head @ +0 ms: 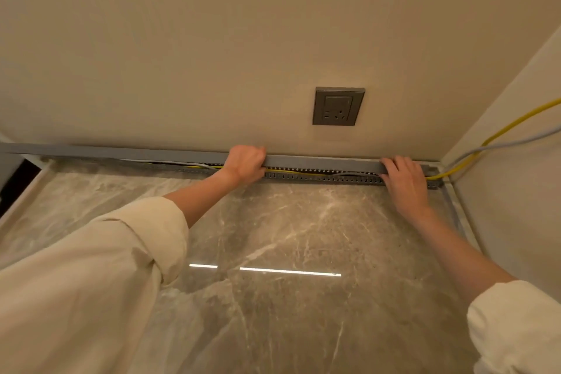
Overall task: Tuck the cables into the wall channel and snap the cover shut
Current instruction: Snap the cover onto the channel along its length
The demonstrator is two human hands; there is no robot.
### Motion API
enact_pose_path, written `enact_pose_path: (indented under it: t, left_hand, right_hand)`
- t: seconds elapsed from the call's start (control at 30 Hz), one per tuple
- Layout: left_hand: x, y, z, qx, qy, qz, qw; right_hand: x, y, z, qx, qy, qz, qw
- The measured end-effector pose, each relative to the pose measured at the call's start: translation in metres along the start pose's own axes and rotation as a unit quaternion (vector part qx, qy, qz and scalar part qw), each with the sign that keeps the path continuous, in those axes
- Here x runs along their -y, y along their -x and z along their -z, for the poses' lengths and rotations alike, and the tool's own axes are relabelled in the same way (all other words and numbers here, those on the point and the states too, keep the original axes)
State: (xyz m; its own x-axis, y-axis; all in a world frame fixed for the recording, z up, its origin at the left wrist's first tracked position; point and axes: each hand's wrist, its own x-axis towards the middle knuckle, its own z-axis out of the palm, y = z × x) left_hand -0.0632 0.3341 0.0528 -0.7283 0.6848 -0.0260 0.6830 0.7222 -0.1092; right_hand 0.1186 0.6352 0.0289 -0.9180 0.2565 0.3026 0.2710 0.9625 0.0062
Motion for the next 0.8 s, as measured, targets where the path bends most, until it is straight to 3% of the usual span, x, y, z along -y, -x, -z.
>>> enact_pose_path:
  t: [0.23,0.4,0.63,0.8]
  left_hand:
    - [-0.021,-0.010,-0.008,-0.016,0.020,-0.026,0.999]
    - [-0.045,-0.017,-0.013,-0.031,0.081,0.004,0.996]
    - [-0.107,-0.042,-0.002,-0.008,0.114,-0.142,0.983]
    - [-0.147,-0.064,0.005,0.059,0.162,-0.154,0.973]
  right_hand:
    - [-0.023,0.009,0.001,0.022,-0.030,-0.064,0.997]
    - [-0.032,0.006,0.001,0.031,-0.060,-0.048,0.997]
    - [-0.036,0.002,-0.007,0.062,-0.083,-0.021,0.994]
    - [-0.036,0.003,-0.014,0.053,-0.104,-0.025,0.993]
